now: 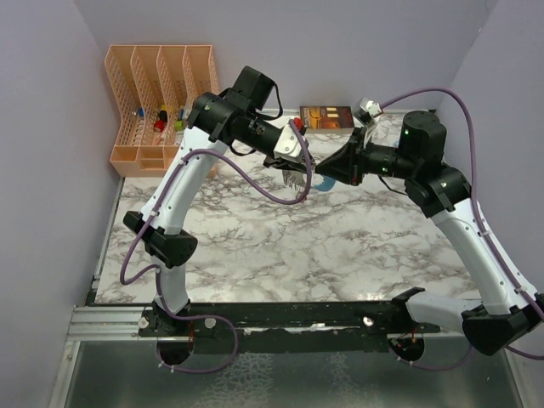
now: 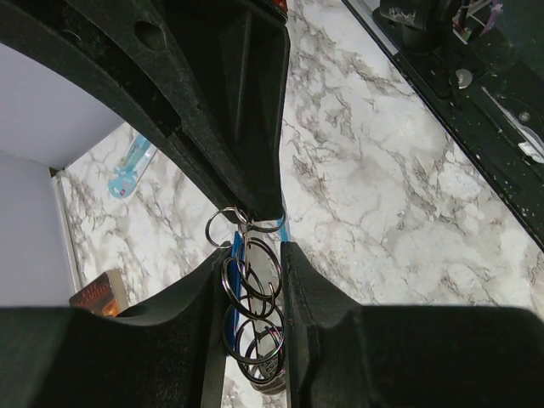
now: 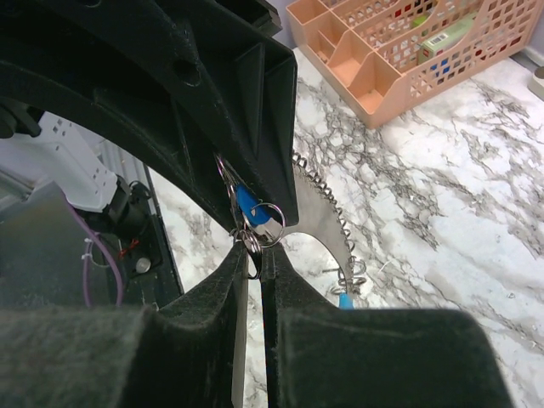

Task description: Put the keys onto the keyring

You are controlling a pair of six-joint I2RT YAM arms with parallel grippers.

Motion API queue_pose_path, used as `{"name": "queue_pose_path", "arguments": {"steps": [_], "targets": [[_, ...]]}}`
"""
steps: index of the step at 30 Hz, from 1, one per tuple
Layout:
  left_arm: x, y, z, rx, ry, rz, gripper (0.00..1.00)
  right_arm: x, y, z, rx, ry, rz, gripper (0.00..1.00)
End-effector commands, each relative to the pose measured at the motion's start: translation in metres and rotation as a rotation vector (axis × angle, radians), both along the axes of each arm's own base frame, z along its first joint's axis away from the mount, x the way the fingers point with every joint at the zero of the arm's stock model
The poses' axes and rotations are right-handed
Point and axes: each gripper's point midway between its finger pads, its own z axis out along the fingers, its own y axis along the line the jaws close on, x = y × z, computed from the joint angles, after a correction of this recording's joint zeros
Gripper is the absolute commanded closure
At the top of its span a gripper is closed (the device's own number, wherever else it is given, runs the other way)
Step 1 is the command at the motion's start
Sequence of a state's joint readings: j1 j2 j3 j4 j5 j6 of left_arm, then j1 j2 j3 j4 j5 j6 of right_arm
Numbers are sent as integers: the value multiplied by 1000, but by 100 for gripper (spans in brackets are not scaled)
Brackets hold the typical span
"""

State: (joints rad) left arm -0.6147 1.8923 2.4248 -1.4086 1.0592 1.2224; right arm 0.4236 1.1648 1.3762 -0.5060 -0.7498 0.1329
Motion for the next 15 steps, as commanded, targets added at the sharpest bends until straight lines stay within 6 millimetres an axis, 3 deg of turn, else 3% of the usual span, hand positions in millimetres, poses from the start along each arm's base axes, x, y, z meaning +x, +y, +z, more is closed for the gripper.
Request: {"name": "queue_pose_path", "arguments": {"steps": [1,15], "targets": [[-11,2,18,-57,-32,-37,100,-3,-5,19,10,-53,-9,92],[-7,2,10,-38,-32,-31,100,-4,-17,30,-10,-100,-79,86]]}}
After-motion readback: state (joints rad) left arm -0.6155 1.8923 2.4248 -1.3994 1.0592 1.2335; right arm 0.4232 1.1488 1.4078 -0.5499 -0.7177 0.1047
